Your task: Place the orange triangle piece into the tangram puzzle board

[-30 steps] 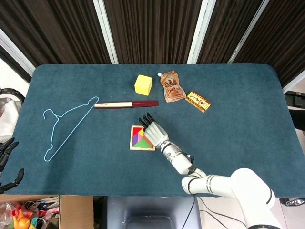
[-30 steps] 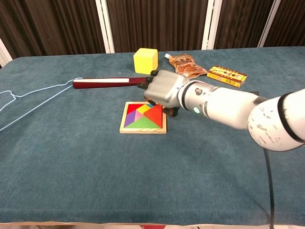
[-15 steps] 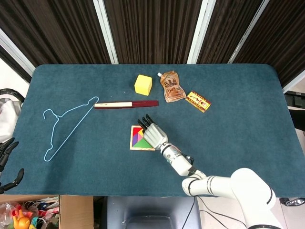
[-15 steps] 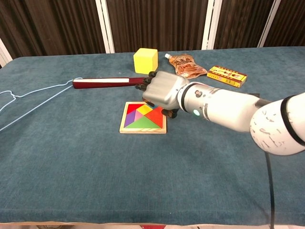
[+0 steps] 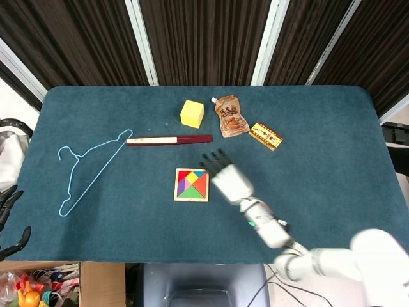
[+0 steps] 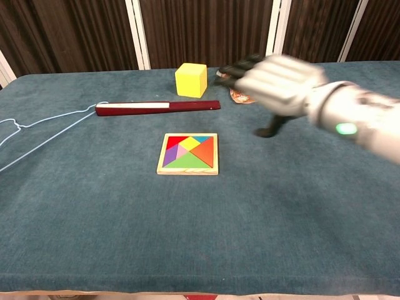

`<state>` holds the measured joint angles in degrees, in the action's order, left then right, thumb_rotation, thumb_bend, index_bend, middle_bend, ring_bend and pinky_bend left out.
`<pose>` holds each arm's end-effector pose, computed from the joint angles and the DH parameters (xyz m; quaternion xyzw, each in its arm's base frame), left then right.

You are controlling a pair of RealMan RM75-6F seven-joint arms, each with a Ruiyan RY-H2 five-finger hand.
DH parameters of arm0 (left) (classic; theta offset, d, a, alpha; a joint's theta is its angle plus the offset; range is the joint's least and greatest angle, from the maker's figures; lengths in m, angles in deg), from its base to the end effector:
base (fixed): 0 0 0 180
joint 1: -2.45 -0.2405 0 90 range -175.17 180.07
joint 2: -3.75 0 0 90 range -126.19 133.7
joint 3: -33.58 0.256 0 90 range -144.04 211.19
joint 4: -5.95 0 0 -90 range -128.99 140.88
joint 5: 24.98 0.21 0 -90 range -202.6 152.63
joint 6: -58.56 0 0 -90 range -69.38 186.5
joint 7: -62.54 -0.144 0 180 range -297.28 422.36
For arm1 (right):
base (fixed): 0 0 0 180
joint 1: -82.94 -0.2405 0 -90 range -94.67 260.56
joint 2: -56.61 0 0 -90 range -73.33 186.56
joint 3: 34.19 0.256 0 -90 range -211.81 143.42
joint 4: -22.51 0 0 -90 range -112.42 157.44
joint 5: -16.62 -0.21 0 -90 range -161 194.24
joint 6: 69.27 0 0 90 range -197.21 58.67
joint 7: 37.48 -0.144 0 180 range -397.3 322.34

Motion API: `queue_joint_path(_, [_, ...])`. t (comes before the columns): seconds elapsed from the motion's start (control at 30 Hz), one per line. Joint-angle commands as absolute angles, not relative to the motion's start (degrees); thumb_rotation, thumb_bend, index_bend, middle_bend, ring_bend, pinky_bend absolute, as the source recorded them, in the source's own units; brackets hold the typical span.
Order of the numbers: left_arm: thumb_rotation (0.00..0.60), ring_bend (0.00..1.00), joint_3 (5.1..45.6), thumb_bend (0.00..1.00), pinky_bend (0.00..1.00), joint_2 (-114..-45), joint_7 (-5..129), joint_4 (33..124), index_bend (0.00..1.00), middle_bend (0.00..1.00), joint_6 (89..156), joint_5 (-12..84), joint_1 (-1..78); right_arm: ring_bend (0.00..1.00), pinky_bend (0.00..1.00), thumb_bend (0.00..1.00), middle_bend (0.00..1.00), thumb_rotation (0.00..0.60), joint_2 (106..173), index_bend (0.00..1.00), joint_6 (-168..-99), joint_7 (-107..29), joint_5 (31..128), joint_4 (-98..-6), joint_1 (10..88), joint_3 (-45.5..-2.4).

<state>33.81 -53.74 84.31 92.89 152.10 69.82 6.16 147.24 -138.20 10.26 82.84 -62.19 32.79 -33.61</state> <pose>-0.3135 0.1630 0.2070 -0.5908 -0.3897 -0.4814 0.5171 -0.1159 -0.3348 -0.0175 0.8068 -0.0927 0.3044 0.4978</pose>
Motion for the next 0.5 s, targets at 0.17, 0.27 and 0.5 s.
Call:
queue_joint_path(0.17, [0.600, 0.00, 33.5, 0.47, 0.02, -56.0, 77.3, 94.2, 0.00, 0.00, 151.3, 69.8, 6.5, 0.00, 0.00, 0.29, 0.00, 0.600, 127.3, 0.00, -166.8, -15.5, 91.0, -76.1, 61.6, -45.2])
queue_joint_path(0.27, [0.600, 0.00, 33.7, 0.47, 0.01, -57.0, 73.4, 94.9, 0.00, 0.00, 150.2, 70.2, 6.9, 0.00, 0.00, 0.28, 0.00, 0.600, 127.6, 0.00, -170.1, -22.1, 90.3, -71.0, 66.6, -44.0])
queue_joint_path(0.5, [0.600, 0.00, 33.6, 0.47, 0.01, -58.0, 68.0, 96.7, 0.00, 0.00, 150.5, 69.8, 6.4, 0.00, 0.00, 0.25, 0.00, 0.600, 125.9, 0.00, -169.0, -24.8, 94.9, -70.0, 68.9, -42.9])
